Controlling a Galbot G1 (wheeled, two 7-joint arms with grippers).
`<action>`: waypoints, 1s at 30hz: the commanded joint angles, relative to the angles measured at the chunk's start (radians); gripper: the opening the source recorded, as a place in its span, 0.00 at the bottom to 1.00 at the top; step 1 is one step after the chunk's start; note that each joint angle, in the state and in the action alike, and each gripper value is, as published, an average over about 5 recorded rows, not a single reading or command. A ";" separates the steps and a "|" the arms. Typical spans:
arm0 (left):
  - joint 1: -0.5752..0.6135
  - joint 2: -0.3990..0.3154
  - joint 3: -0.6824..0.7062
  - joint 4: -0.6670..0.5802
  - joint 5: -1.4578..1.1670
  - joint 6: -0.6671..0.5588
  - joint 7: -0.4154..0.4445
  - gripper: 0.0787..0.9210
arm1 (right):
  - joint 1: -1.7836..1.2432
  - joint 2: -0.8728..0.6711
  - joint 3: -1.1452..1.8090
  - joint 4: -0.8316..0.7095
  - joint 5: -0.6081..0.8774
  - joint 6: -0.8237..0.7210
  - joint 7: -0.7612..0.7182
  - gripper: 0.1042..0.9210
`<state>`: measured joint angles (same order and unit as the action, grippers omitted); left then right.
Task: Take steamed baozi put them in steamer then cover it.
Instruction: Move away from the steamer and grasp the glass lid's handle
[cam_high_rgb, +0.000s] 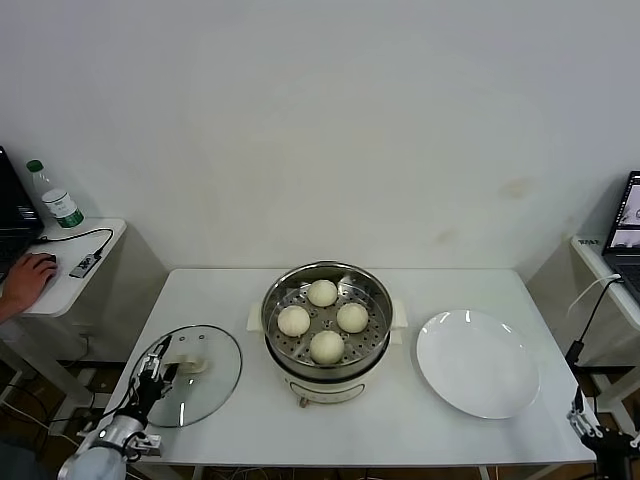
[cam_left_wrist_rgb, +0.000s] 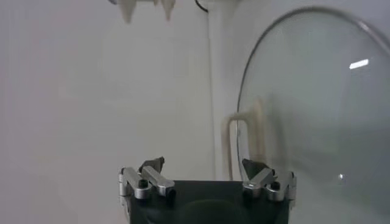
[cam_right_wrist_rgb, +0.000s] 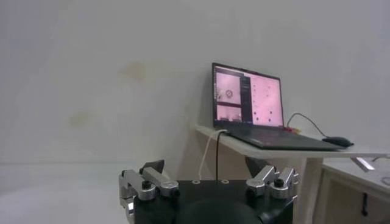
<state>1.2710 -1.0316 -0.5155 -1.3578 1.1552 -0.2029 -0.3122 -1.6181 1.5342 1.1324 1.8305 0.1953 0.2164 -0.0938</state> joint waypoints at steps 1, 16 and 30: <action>-0.083 0.012 0.028 0.051 0.018 0.002 0.006 0.88 | -0.002 0.009 0.002 -0.008 -0.004 0.004 0.006 0.88; -0.098 0.006 0.055 0.084 -0.011 0.002 0.015 0.84 | -0.004 0.012 -0.010 -0.016 -0.017 0.009 0.002 0.88; -0.077 0.002 0.049 0.088 -0.076 -0.022 -0.046 0.37 | -0.014 0.013 -0.030 -0.007 -0.046 0.021 -0.012 0.88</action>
<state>1.1950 -1.0316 -0.4612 -1.2734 1.1139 -0.2137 -0.3148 -1.6306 1.5477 1.1065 1.8213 0.1637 0.2303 -0.0990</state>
